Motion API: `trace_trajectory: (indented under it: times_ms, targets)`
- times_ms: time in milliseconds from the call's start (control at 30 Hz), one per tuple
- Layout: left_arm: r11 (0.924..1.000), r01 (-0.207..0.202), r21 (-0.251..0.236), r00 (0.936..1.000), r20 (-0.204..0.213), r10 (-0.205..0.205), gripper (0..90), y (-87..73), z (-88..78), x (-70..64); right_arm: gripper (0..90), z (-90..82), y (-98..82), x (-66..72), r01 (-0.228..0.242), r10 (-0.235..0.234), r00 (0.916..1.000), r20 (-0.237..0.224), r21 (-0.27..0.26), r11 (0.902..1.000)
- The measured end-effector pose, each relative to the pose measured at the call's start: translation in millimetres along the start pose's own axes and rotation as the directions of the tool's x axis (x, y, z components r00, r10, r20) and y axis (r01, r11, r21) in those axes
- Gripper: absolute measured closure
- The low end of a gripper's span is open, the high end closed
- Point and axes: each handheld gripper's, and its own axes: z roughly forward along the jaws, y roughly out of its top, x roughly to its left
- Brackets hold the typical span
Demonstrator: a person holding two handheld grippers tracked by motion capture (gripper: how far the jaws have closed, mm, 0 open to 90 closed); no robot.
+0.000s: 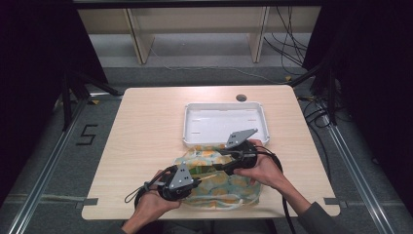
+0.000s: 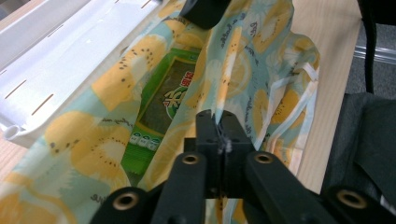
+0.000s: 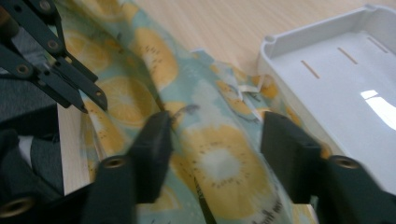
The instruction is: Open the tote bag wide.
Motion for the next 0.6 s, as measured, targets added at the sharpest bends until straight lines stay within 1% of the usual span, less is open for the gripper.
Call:
trace_trajectory:
  times_ms: [33, 67, 100, 133, 167, 200, 233, 267, 300, 333, 367, 400, 433, 467, 500, 533, 567, 600]
  targets:
    - [1.0, 0.0, -0.001, 1.0, 0.004, 0.0, 89.4, -0.1, -0.5, -0.2, 59.7, 2.4, 0.8, 0.0, 0.0, 0.0, 1.0, -0.008, 0.018, 0.9998]
    - [1.0, 0.004, -0.003, 0.9999, 0.016, -0.004, 89.4, -0.2, -0.5, -0.3, 66.4, 5.5, 1.4, -1.2, 0.019, -0.019, 0.9998, -0.007, 0.028, 0.9994]
    - [1.0, -0.005, 0.0, 0.9998, 0.019, 0.005, 89.5, -0.3, -1.1, -0.1, 73.3, 7.3, 1.9, -1.3, 0.012, -0.012, 0.9999, -0.004, 0.046, 0.9989]
    - [0.9999, -0.014, 0.006, 0.9993, 0.034, 0.013, 89.5, -0.8, -2.8, -1.6, 85.0, 9.2, 3.0, -4.5, 0.016, -0.017, 0.9997, 0.016, 0.05, 0.9986]
    - [0.9999, -0.014, 0.006, 0.9993, 0.034, 0.013, 89.5, -0.8, -2.8, -1.6, 85.0, 9.2, 3.0, -4.5, 0.016, -0.017, 0.9997, 0.016, 0.05, 0.9986]
    - [0.9997, -0.025, 0.005, 0.9984, 0.05, 0.025, 89.5, -1.0, -3.4, -1.4, 88.1, 9.5, 4.0, -7.4, 0.018, -0.019, 0.9995, 0.024, 0.051, 0.9985]
    - [1.0, 0.001, 0.006, 0.9977, 0.068, -0.001, 89.5, -1.9, -4.0, -3.8, 89.8, 9.4, 5.6, -11.3, 0.02, -0.021, 0.9994, 0.026, 0.056, 0.9982]
    - [0.9998, -0.013, 0.013, 0.9975, 0.069, 0.013, 89.6, -2.4, -5.2, -4.7, 90.0, 9.9, 7.2, -15.6, 0.025, -0.026, 0.9992, 0.029, 0.048, 0.9985]
    - [0.9998, -0.015, 0.015, 0.9967, 0.08, 0.014, 89.6, -2.9, -6.2, -6.2, 90.0, 8.4, 11.2, -23.2, -0.011, 0.008, 0.9987, 0.051, 0.053, 0.9985]
    - [0.9996, -0.022, 0.018, 0.9964, 0.082, 0.02, 89.6, -3.8, -7.3, -6.9, 90.0, 8.4, 11.2, -23.2, -0.011, 0.008, 0.9987, 0.051, 0.053, 0.9985]
    - [0.9998, -0.016, 0.015, 0.9957, 0.091, 0.014, 89.6, -4.9, -7.9, -8.7, 90.0, 8.7, 13.4, -27.8, -0.017, 0.014, 0.9976, 0.067, 0.047, 0.9987]
    - [0.9995, -0.026, 0.018, 0.9952, 0.095, 0.024, 89.6, -5.6, -8.7, -8.8, 90.0, 8.9, 16.3, -32.6, -0.02, 0.017, 0.9967, 0.079, 0.043, 0.9989]
    - [0.9997, -0.018, 0.018, 0.9946, 0.102, 0.016, 89.6, -6.8, -9.6, -10.8, 90.0, 10.0, 22.2, -42.3, -0.02, 0.016, 0.9951, 0.098, 0.042, 0.9989]
    - [0.9993, -0.028, 0.025, 0.9939, 0.107, 0.025, 89.6, -7.5, -10.9, -11.6, 90.0, 10.0, 22.2, -42.3, -0.02, 0.016, 0.9951, 0.098, 0.042, 0.9989]
    - [0.9991, -0.03, 0.029, 0.9925, 0.119, 0.026, 89.6, -8.1, -12.0, -12.9, 90.0, 10.0, 25.3, -47.0, -0.022, 0.017, 0.9944, 0.104, 0.048, 0.9986]
    - [0.9991, -0.032, 0.029, 0.9923, 0.121, 0.028, 89.6, -9.4, -12.7, -14.5, 90.0, 11.7, 27.5, -50.4, -0.034, 0.029, 0.9919, 0.124, 0.041, 0.9986]
    - [0.9992, -0.029, 0.027, 0.9911, 0.13, 0.025, 89.6, -10.3, -13.5, -15.7, 90.0, 12.9, 33.2, -58.4, -0.037, 0.029, 0.9903, 0.136, 0.053, 0.9979]
    - [0.9989, -0.033, 0.033, 0.9894, 0.143, 0.028, 89.6, -10.9, -14.6, -16.3, 90.0, 12.9, 33.2, -58.4, -0.037, 0.029, 0.9903, 0.136, 0.053, 0.9979]
